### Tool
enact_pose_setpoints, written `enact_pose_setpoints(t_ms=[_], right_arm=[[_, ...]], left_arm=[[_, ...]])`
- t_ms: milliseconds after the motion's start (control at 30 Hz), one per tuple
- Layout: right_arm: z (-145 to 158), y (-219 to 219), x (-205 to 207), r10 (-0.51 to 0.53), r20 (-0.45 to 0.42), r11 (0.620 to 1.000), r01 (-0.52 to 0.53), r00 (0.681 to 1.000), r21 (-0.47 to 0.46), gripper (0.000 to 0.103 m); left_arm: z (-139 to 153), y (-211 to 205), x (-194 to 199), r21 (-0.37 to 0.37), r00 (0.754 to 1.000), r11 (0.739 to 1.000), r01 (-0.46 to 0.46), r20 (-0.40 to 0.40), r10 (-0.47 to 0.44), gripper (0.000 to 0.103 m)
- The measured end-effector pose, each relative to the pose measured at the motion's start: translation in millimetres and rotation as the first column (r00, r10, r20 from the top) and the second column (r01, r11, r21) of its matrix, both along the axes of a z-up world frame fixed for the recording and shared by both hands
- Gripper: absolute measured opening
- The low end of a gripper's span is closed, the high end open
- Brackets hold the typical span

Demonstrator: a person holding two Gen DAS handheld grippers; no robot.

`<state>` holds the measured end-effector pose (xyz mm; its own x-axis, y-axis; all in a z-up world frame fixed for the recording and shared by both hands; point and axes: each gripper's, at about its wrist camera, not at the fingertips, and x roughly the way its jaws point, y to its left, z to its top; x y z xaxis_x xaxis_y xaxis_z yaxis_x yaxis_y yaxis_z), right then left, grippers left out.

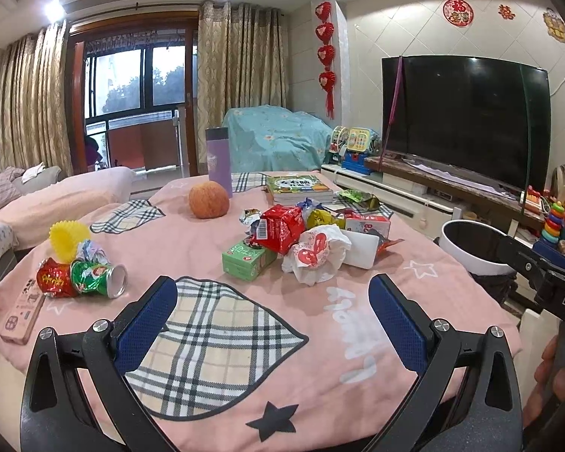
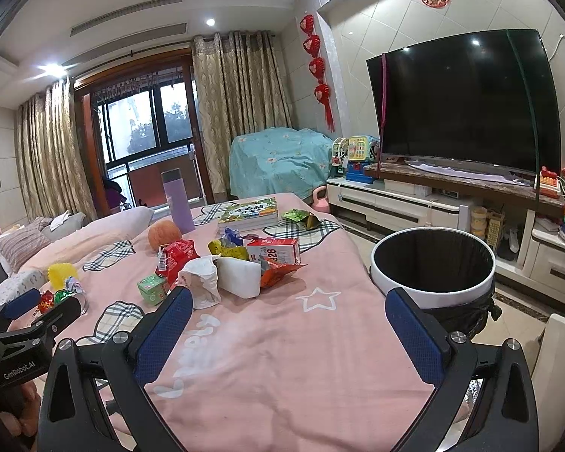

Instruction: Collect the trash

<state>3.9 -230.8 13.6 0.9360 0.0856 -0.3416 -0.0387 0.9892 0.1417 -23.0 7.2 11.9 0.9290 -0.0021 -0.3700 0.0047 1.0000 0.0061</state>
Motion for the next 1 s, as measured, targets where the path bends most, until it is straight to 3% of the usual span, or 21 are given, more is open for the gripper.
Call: enact_pose_setpoints(t_ms=[1000], right_arm=[[-1.1,0.7,0.0,0.002,-0.004,1.000,-0.002,1.000,0.005,0.103]], left_arm=[[-4.0,0.6,0.8,-0.003,1.000,1.000,0.005,-0.006,-0.005,0.103]])
